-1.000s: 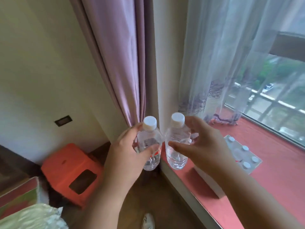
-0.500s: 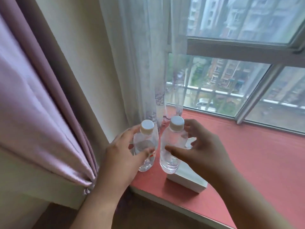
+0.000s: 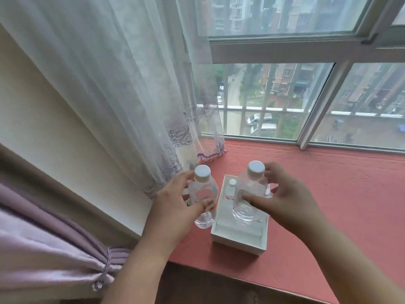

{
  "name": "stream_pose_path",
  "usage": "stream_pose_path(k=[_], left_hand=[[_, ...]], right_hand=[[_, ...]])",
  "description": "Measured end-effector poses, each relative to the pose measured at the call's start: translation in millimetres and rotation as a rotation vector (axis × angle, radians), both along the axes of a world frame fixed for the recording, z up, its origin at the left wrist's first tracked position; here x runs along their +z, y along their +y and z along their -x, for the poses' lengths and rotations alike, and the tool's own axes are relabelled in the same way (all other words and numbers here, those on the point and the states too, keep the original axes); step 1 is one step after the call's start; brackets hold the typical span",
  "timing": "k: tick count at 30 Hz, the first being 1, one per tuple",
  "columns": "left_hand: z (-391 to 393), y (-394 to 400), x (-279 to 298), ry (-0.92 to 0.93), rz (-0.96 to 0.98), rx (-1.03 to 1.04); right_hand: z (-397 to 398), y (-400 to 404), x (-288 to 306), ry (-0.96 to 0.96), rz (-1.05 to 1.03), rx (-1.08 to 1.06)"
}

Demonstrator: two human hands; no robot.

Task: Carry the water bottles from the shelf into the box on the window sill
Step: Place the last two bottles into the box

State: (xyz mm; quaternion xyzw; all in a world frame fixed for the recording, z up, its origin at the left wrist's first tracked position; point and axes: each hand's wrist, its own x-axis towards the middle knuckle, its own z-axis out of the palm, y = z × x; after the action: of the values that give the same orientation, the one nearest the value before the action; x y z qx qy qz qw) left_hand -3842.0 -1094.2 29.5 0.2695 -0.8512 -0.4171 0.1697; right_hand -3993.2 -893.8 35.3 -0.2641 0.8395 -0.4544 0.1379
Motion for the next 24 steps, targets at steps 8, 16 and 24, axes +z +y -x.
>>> stream_pose_path(k=[8,16,24], left_hand=[[58,7,-46,-0.112,-0.037,-0.001],[110,1,-116,-0.261,0.085,-0.119],[149,-23,-179,-0.301,0.026,-0.271]], right_hand=[[62,15,-51,-0.104,-0.024,0.015],[91,18,-106,-0.162,-0.073,-0.049],[99,-21,-157,-0.189,-0.092,0.009]])
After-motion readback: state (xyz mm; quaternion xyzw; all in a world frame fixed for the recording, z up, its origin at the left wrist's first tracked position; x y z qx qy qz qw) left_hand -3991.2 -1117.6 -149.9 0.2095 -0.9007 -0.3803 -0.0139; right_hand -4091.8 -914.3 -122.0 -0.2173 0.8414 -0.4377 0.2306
